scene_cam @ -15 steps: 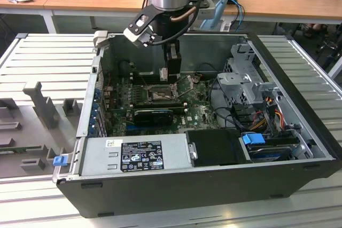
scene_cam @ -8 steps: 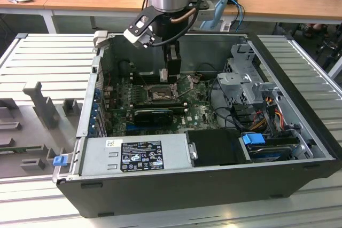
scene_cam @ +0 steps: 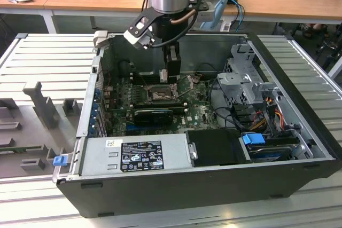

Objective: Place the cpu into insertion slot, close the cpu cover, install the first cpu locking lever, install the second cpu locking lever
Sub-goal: 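Place the cpu into insertion slot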

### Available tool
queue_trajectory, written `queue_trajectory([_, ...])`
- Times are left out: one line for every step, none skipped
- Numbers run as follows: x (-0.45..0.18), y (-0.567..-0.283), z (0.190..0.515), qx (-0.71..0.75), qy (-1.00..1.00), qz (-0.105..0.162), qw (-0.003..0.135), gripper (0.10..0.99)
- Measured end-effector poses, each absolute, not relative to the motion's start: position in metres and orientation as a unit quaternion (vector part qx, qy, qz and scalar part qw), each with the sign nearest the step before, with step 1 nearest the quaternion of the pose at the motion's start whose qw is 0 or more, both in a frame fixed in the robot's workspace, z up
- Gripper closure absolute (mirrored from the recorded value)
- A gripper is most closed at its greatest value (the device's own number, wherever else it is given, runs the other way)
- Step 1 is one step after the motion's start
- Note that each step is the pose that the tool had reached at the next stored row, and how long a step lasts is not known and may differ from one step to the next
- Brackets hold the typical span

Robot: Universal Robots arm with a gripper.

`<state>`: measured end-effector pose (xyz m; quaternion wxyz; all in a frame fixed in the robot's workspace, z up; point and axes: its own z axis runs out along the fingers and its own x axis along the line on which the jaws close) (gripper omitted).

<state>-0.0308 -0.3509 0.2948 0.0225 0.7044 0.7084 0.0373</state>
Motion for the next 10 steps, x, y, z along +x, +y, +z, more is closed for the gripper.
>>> queue_trajectory([-0.0308, -0.3509, 0.2945, 0.704, 0.708, 0.037, 0.022, 0.557])
queue_trajectory([-0.0308, -0.3509, 0.2943, 0.704, 0.708, 0.037, 0.023, 0.557])
queue_trajectory([-0.0308, -0.3509, 0.2941, 0.704, 0.708, 0.037, 0.022, 0.557])
queue_trajectory([-0.0308, -0.3509, 0.2939, 0.704, 0.708, 0.037, 0.022, 0.557])
queue_trajectory([-0.0308, -0.3509, 0.2934, 0.704, 0.708, 0.037, 0.022, 0.557])
queue_trajectory([-0.0308, -0.3509, 0.2932, 0.704, 0.708, 0.037, 0.022, 0.557])
queue_trajectory([-0.0308, -0.3508, 0.2929, 0.704, 0.708, 0.037, 0.022, 0.557])
queue_trajectory([-0.0308, -0.3509, 0.2926, 0.704, 0.708, 0.037, 0.022, 0.557])
queue_trajectory([-0.0308, -0.3508, 0.2924, 0.704, 0.708, 0.037, 0.022, 0.557])
queue_trajectory([-0.0308, -0.3509, 0.2920, 0.704, 0.708, 0.037, 0.022, 0.557])
